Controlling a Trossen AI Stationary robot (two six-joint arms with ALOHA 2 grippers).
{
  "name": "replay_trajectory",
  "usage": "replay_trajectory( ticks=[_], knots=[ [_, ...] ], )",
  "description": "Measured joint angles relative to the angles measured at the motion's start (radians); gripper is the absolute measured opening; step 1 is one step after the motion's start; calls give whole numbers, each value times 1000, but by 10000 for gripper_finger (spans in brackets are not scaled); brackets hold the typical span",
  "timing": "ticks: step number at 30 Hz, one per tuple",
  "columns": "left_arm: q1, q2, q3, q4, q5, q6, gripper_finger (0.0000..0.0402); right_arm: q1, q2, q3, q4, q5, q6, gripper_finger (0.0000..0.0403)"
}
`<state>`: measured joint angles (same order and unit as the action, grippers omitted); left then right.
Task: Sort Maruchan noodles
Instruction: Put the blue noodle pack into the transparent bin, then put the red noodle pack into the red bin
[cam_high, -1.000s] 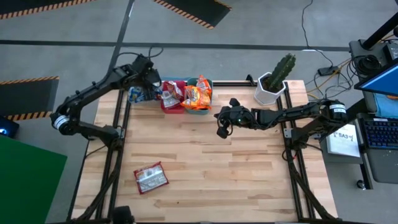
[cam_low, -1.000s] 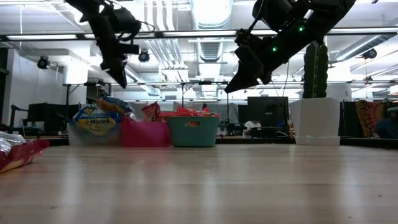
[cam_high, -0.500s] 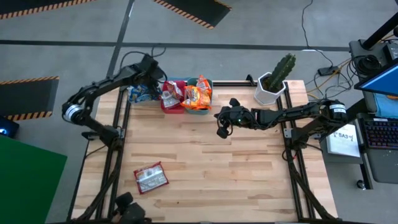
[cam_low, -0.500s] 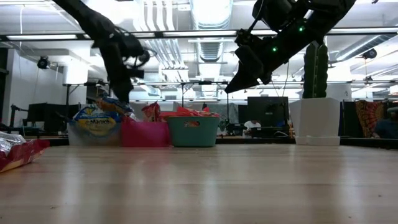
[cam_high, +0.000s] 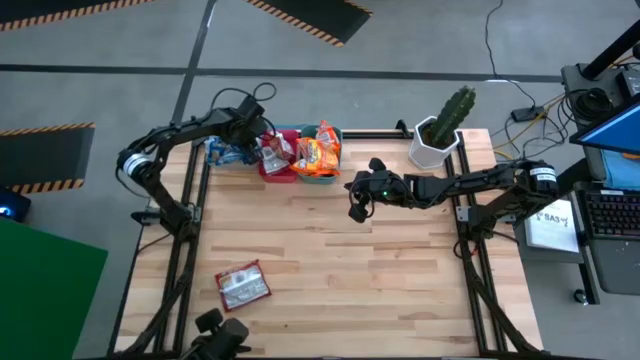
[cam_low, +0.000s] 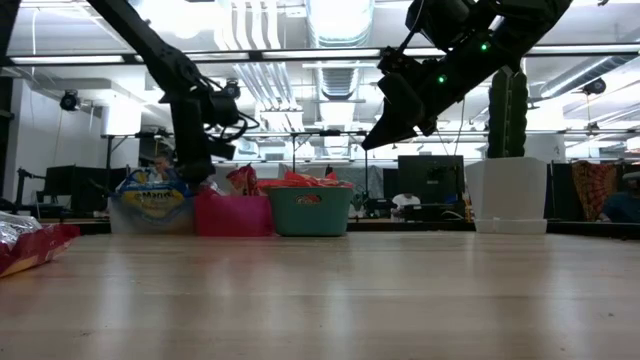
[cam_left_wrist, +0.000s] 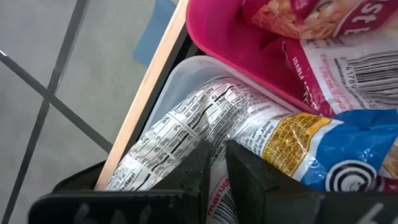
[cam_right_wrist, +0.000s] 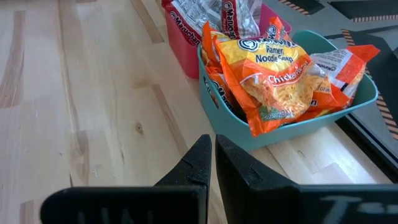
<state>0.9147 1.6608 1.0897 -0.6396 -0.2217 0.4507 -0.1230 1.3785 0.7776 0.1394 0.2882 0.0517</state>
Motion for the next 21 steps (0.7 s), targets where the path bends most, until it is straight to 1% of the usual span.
replay_trajectory(
  ticks=[6,10,14,16,19,21],
  knots=[
    [0,-14,-3,6,1,0,39,0,0,0,-1,0,0,13],
    [-2,-82,-4,4,3,-8,39,0,0,0,-1,0,0,13],
    [-5,-171,-4,5,4,-64,39,-1,0,0,5,4,7,13],
    [-11,-221,-5,8,13,-111,39,-4,-1,0,17,48,15,13],
    [-34,-290,-10,5,30,-192,39,-9,-2,0,16,143,21,13],
    [-59,-337,-17,3,30,-223,39,-10,-2,0,7,157,29,13]
  ],
)
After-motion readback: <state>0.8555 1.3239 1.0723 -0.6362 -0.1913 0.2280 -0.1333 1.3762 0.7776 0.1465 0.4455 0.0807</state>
